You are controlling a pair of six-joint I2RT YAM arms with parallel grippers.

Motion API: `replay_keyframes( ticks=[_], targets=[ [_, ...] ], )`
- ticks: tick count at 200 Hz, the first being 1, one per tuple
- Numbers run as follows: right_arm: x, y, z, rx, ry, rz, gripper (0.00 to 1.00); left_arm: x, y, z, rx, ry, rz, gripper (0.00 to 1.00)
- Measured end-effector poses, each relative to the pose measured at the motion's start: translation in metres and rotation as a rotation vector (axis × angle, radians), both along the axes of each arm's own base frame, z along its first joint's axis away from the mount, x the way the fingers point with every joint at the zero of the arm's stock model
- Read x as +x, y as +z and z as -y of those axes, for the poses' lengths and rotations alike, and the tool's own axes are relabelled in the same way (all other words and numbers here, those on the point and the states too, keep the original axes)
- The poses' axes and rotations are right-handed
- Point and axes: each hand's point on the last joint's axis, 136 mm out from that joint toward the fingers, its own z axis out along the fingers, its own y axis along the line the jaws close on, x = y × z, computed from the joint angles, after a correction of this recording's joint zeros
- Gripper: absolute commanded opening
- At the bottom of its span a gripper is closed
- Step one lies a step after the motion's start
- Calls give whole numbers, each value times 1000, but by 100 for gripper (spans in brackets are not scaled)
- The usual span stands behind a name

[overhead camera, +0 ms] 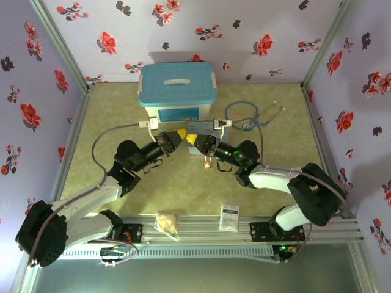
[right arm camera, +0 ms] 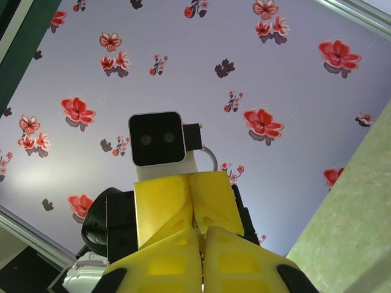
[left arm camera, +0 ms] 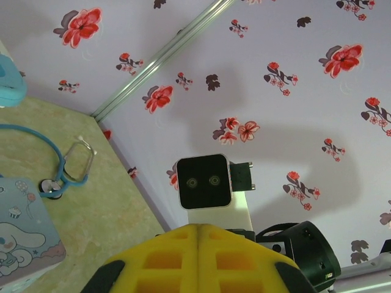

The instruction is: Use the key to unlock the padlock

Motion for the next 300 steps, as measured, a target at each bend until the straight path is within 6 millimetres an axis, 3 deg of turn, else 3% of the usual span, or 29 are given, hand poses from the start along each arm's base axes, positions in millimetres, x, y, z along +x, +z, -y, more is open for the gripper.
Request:
replay_keyframes(
  ticks=[6,20,24,85,124,162,186,226,264,300],
  targets=[
    [0,-1,0,-2,-5,3,0,0,0,0,1,0,-1,25],
    [-1,-4,2,-8,-14,4,0,1,-3,0,8,3,-10,93],
    [-2,-5,3,-11,-17,5,0,2,-4,-1,9,9,-13,99],
    [-4,-6,21,-130,-122,25,0,17,-34,-28,129,194,-112,100],
    [0,-37,40,-329,-230,-25,0,29,-83,-28,368,262,-244,100],
    [11,-82,79,-566,-395,-120,0,33,-150,-18,567,235,-348,100],
    [22,-121,111,-723,-500,-237,0,30,-187,-6,661,165,-394,100],
    [23,-159,140,-831,-572,-344,0,29,-212,34,722,3,-411,90],
    [16,-180,149,-879,-580,-390,0,30,-221,65,722,-84,-413,77],
    [14,-187,153,-899,-589,-404,0,32,-234,87,749,-114,-421,72]
  ],
)
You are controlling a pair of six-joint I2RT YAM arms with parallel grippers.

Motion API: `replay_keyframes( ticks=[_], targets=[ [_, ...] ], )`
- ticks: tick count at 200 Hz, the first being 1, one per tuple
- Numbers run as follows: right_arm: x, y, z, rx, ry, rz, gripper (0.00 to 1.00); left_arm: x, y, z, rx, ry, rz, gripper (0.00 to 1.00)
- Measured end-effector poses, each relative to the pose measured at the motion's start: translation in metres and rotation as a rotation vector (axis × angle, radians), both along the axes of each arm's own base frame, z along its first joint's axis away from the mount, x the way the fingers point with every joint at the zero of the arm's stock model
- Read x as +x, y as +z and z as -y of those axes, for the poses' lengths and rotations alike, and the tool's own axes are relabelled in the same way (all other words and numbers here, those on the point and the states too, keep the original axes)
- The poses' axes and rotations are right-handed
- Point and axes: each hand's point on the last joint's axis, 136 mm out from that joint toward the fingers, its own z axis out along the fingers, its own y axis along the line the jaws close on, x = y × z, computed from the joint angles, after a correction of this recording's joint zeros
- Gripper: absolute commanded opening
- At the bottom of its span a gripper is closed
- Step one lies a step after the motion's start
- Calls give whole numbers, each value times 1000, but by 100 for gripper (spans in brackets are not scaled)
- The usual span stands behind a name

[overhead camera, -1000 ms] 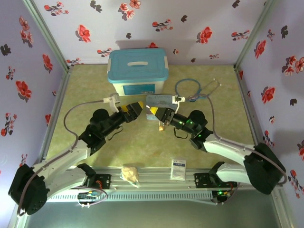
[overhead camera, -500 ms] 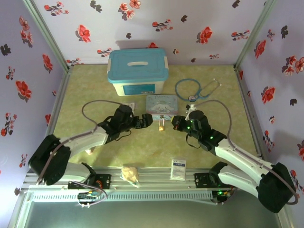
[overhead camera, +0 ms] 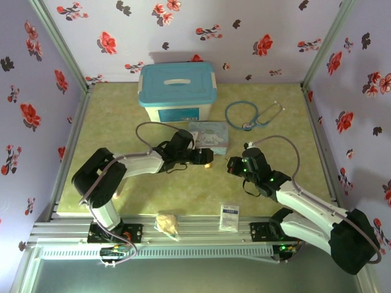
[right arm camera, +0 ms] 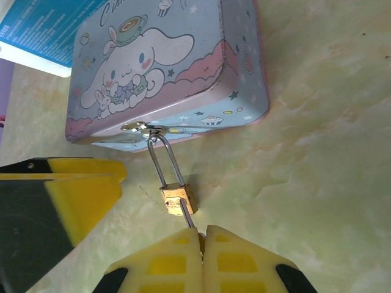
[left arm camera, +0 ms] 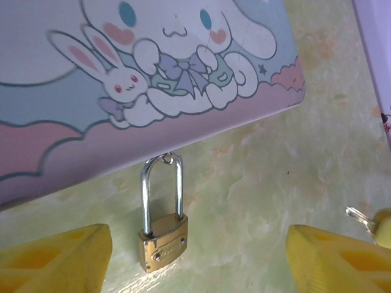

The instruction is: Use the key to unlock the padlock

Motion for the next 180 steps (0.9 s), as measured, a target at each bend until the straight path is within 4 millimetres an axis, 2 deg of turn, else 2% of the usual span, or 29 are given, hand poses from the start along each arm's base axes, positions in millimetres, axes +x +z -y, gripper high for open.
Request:
replay_keyframes(
  ticks=[44,68,116,145,180],
  targets=[
    [0,2,0,3,-1,5,0,-5,-16,7,88,-3,7,70],
    [-1,-2,2,-3,-3,0,0,-5,-24,10,107,-9,7,56],
    [-4,-9,4,-12,-3,-12,0,-6,-41,9,141,-15,-14,54],
    [-6,-13,5,-18,-6,-21,0,-4,-47,7,156,-6,-15,44],
    [-8,-18,7,-22,-10,-32,0,-3,-44,11,136,2,-11,38]
  ],
)
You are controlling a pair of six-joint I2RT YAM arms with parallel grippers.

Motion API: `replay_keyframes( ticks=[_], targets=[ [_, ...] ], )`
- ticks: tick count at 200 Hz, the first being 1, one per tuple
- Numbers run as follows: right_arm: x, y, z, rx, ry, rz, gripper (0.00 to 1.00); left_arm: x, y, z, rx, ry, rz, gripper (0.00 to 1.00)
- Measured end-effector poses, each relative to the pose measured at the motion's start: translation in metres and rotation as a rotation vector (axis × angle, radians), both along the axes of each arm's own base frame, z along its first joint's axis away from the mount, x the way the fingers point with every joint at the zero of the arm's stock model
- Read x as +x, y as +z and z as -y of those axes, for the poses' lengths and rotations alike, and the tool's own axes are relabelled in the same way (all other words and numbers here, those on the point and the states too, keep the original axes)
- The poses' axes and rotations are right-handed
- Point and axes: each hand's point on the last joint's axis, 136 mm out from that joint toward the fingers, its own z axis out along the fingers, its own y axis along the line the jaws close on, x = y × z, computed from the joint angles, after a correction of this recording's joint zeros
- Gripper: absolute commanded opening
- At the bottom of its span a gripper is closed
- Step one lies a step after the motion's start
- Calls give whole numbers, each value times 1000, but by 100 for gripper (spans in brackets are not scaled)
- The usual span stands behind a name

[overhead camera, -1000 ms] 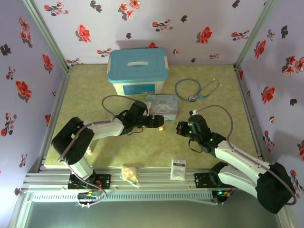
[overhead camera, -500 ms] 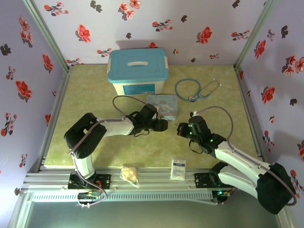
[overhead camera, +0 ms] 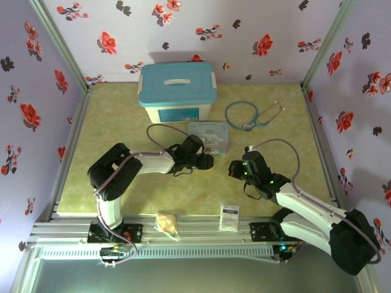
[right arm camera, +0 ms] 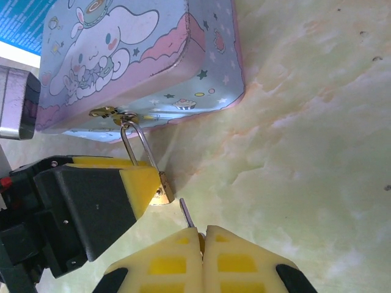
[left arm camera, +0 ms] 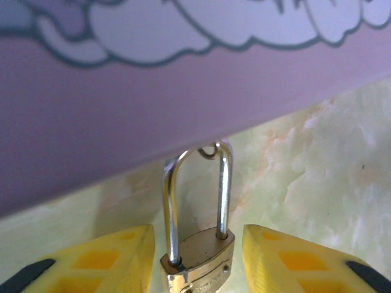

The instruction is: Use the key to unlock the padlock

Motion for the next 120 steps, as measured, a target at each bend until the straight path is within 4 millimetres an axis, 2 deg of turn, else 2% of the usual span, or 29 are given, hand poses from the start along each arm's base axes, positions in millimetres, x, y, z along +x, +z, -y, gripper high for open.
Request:
replay_keyframes(
  ticks=[89,120],
  targets=[
    [1,-13,-1,6,-17,-28,0,0,-3,3,-37,44,16,28],
    [1,-15,-1,7,-16,-27,0,-3,-5,4,-54,67,34,27]
  ],
)
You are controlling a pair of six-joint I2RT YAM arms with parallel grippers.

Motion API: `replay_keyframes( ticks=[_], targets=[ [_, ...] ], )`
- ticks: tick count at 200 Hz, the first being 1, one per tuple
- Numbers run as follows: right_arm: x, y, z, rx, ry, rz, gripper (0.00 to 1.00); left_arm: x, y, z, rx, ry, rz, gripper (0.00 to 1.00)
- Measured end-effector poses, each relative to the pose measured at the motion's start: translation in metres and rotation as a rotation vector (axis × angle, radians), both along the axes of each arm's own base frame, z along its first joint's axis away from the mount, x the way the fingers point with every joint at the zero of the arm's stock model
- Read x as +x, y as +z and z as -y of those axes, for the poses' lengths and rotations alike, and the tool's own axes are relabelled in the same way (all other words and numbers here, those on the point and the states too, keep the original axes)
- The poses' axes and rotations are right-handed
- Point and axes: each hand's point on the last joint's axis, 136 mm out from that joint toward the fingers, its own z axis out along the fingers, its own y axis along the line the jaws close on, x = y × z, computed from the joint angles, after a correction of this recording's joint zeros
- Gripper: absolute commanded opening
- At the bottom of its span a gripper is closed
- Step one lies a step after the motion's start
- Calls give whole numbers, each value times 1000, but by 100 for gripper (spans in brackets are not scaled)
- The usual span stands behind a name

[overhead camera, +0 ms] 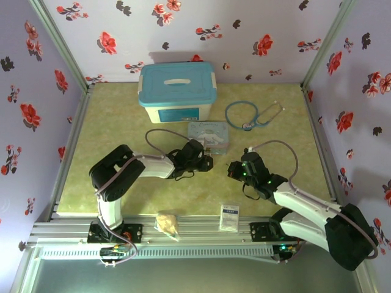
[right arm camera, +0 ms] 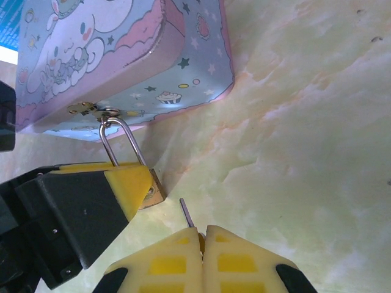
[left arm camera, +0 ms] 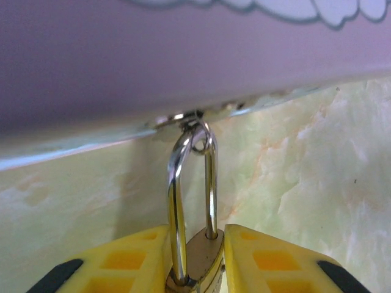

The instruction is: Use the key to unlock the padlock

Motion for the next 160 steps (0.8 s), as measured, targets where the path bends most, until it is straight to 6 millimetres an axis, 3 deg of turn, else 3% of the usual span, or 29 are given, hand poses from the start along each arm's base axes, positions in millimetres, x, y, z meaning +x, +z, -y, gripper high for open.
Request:
replay_keyframes(
  ticks=[83,101,122,160],
  targets=[
    [-3,-19,-6,27,14,-42,0,1,1,7,-50,41,0,12],
    [-5,-21,-13,56,42,-45,0,1,0,6,-60,50,-4,10],
    [-8,-19,-24,109,90,-47,0,0,0,6,-87,74,-19,0],
    [-9,-29,-38,223,131,-109,0,0,3,3,-180,140,-50,0]
  ],
)
